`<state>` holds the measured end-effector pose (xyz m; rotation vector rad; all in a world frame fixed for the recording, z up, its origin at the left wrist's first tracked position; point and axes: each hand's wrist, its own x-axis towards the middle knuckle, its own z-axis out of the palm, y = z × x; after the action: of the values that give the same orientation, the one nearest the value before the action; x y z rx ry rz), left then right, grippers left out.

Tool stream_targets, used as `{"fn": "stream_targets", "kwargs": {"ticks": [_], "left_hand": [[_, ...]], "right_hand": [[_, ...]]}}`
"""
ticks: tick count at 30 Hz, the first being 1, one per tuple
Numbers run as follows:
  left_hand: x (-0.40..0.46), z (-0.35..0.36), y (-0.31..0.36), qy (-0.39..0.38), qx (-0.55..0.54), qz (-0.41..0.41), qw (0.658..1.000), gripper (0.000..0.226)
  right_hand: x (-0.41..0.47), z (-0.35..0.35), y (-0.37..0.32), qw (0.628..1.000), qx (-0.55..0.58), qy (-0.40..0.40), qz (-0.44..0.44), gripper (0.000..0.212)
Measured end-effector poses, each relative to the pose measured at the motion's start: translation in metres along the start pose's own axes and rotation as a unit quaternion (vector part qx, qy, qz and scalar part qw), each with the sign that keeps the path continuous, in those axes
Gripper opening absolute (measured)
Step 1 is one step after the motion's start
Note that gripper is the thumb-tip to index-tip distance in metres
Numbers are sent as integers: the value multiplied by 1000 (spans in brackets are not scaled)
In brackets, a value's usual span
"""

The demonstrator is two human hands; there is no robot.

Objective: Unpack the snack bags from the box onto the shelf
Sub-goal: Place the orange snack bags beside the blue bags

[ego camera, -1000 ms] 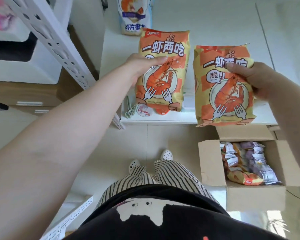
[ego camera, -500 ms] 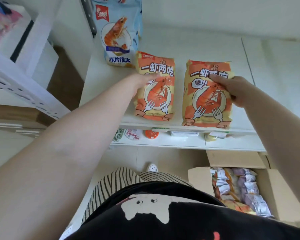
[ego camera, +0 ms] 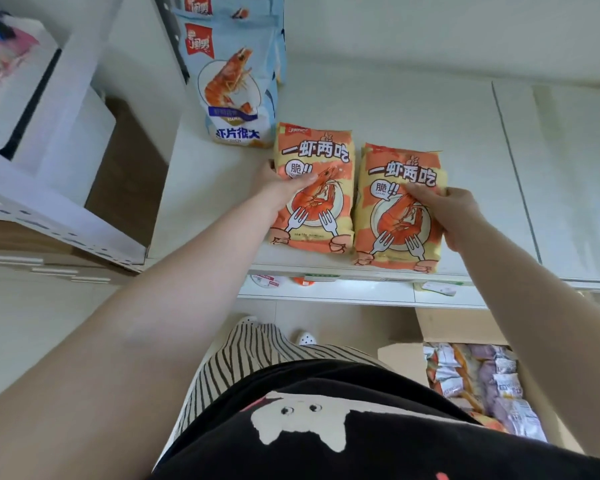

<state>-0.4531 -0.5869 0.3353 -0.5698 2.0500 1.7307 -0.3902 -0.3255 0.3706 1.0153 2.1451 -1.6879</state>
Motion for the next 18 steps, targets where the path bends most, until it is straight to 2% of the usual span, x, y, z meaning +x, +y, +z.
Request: {"fn": "stream_targets", "kwargs": {"ticks": [3,7,9,12,14,16,18], "left_hand": [[-1,1,13,-43,-27,-12,999,58],[-1,-1,34,-78,-32,-62,994,88],[1,1,44,-52,-33,-45,997,87],[5,9,59,-12,-79,7,997,64],[11,15,68,9,-111,44,993,63],[12,20,77,19,-103,93,990,65],[7,26,87,1,-96,143,985,60]], "right_hand": [[-1,3,3,1000,-6,7,0,43],[3,-1,3,999,-6,-5,-31,66],[5,-6,3,999,6,-4,-48,66],[4,-18,4,995,48,9,-91,57],[1,-29,5,988,91,0,-121,64],[-2,-38,6,980,126,-29,-153,80],[-5,-39,5,972,143,-67,-176,78]]}}
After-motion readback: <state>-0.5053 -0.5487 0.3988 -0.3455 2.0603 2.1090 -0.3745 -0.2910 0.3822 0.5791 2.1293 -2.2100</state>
